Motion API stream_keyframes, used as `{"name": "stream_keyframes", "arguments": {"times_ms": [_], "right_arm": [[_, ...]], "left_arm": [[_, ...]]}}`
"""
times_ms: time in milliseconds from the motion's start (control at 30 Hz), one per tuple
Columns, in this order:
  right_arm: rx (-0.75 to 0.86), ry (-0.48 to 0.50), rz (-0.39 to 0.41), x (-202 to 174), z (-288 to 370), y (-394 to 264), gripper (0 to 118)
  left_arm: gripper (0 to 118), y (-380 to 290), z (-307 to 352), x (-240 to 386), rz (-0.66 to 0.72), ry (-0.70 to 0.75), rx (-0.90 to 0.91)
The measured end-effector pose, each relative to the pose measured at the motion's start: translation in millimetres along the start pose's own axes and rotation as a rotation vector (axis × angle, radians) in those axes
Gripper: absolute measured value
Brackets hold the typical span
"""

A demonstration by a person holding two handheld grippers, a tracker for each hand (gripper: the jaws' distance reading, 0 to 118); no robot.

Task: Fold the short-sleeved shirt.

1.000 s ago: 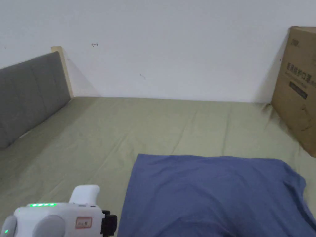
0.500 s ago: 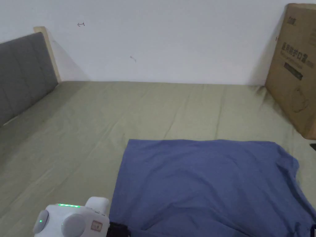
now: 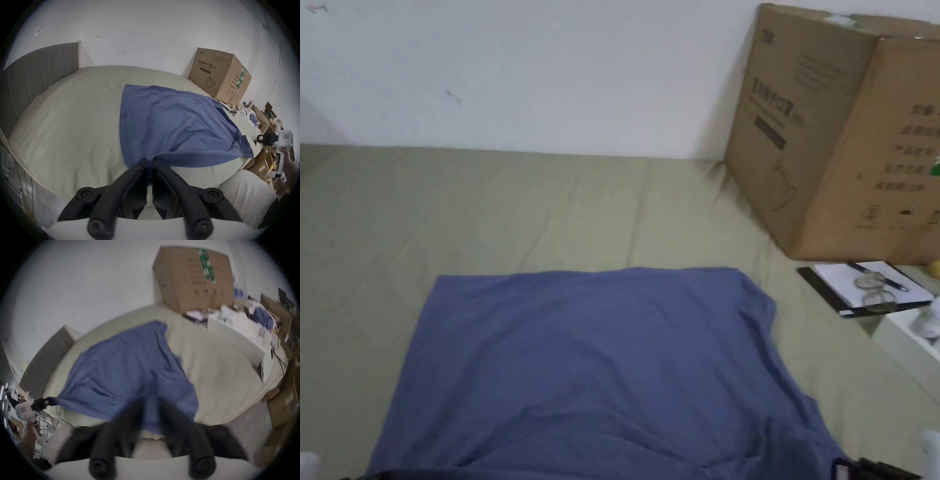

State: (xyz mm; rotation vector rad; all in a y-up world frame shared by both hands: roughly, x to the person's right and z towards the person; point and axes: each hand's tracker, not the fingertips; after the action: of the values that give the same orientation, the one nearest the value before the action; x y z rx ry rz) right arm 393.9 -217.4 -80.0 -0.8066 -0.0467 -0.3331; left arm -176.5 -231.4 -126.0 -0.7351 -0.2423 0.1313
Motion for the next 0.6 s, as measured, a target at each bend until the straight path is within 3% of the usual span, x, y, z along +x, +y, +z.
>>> {"name": "stream_keyframes", "arguments": {"times_ms": [33,67,100,167,267,333,400,433,467,567,600], "right_arm": [[-0.046,-0.028,-0.012,8,-9,-3,105],[-0.081,-0.056,-0.025,14,-18,-7,117],[-0.122,-0.082,-0.035,22,-26,-13,116],[-0.132,-0.106,-0.025,31,-36,-21,101],[-0.227,-0.167,-0.018,44,-53,-28,94],[-0.19,-0.18,0.074,37,-48,-28,82],[-0.192,-0.181,0.168,28,-43,-24,48],[-0.181,-0.172,0.195,21,-40,-25,10],[-0.168,-0.16,0.209,17,-37,-25,1],[-0.147,-0.129,0.175,11,-28,-22,1],[-0.115,-0.112,0.126,13,-21,-19,1]], "left_arm": [[3,-1,1,2,-0.007,0.009,0.005],[3,0,1,7,-0.006,0.009,0.0],[3,0,0,9,-0.004,0.01,-0.007],[3,-2,0,12,0.003,0.014,-0.012],[3,-2,1,14,0.022,0.018,-0.018],[3,-1,1,16,0.017,0.023,-0.024],[3,1,1,17,0.014,0.026,-0.035],[3,1,1,18,0.014,0.028,-0.038],[3,2,2,17,0.012,0.03,-0.037],[3,2,6,19,0.0,0.037,-0.033],[3,2,9,20,-0.005,0.042,-0.029]]}}
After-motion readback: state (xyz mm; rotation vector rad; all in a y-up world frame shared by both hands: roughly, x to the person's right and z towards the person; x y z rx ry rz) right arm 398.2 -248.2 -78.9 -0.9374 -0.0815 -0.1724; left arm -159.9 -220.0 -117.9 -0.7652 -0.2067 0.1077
